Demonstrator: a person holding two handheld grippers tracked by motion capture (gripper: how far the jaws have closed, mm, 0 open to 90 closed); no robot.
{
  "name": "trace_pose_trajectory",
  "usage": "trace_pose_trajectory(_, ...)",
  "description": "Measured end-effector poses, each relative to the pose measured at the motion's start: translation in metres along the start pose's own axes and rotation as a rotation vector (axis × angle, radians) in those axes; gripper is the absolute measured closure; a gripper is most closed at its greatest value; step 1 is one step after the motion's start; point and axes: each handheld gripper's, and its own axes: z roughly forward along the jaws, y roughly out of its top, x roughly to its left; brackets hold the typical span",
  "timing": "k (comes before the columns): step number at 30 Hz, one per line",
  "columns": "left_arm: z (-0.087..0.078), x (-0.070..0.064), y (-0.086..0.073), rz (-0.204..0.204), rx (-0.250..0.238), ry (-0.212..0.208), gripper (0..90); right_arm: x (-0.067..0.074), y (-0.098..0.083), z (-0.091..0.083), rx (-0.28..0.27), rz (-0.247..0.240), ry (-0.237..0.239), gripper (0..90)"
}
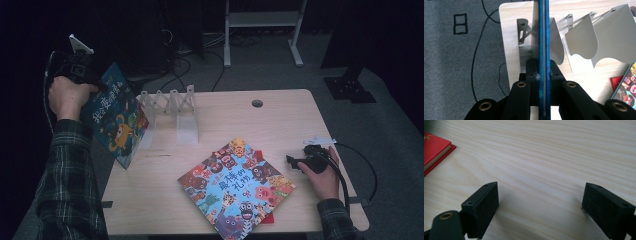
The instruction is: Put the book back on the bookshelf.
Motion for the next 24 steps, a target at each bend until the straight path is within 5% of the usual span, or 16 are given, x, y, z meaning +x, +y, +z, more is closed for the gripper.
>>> trace_pose_trajectory(24,-0.004,0.007,-0.01,-0.003,-0.037,-0.008,72.2,0.0,0.0,0.0,0.001,-0.001,-0.001,13.0)
